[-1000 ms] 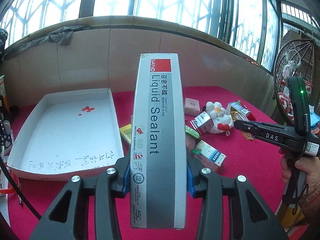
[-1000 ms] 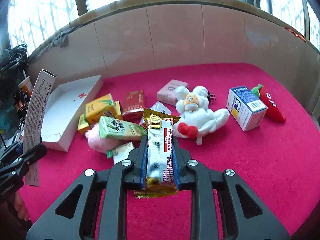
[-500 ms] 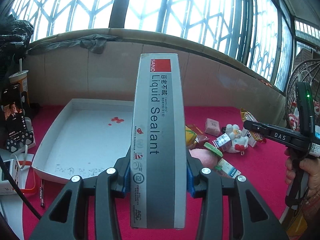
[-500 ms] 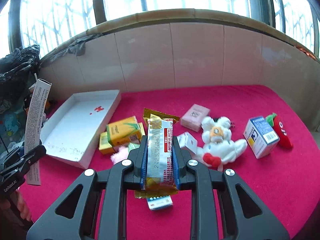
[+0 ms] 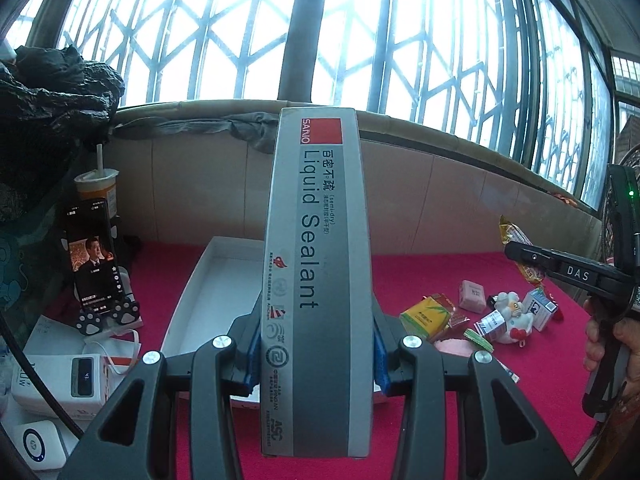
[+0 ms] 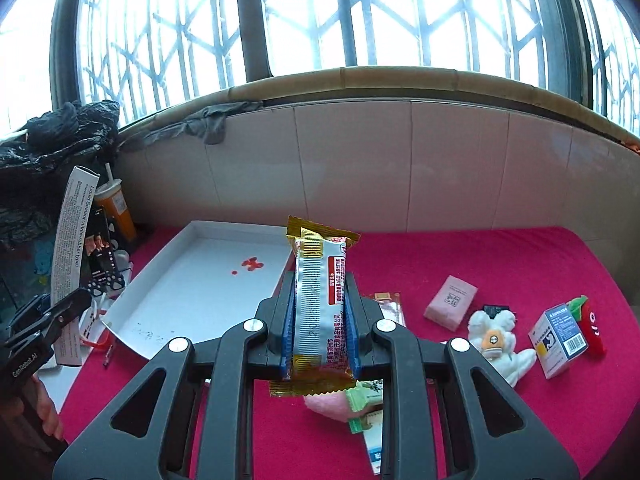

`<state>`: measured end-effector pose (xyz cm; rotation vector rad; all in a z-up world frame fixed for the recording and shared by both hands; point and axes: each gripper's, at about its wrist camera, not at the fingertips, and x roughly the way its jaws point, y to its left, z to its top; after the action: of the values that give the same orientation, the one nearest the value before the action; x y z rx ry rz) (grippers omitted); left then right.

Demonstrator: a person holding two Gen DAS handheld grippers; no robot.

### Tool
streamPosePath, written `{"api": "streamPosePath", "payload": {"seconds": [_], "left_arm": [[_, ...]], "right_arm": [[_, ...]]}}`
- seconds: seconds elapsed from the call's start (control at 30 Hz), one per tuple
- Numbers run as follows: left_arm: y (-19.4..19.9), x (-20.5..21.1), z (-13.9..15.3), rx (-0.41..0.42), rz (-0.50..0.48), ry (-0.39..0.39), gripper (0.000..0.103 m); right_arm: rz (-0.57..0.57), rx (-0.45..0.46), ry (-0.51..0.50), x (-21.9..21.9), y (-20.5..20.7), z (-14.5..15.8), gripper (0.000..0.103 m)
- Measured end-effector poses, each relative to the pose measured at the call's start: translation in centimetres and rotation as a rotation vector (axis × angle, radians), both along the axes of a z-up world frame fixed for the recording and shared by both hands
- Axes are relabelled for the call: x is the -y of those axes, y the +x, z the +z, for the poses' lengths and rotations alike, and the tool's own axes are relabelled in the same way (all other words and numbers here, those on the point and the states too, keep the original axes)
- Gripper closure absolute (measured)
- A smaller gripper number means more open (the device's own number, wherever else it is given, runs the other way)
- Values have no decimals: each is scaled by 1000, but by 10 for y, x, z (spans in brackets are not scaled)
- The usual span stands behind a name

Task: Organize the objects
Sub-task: 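Lower both held items into the white box tray and open both tools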

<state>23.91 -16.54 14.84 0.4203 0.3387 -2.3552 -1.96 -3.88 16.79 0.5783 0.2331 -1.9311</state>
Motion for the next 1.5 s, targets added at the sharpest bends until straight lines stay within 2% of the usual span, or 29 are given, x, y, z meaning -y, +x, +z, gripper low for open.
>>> {"api": "streamPosePath", "payload": {"seconds": [0.33,0.6,1.03,1.3,1.5], "left_arm": [[6,39,2,5,42,34,61],[-8,71,-4,25,53,96,61],[-50,107,-38,84,59,179,61],[-68,130,-63,160,81,221,61],[-76,148,-69,195,84,245,61]], "right_arm": [[60,-2,-1,41,18,14,83],[83,8,40,80,23,9,83],[115,121,96,141,31,-27,83],[109,140,161,175,35,-56,82],[99,155,215,198,33,-79,82]]}}
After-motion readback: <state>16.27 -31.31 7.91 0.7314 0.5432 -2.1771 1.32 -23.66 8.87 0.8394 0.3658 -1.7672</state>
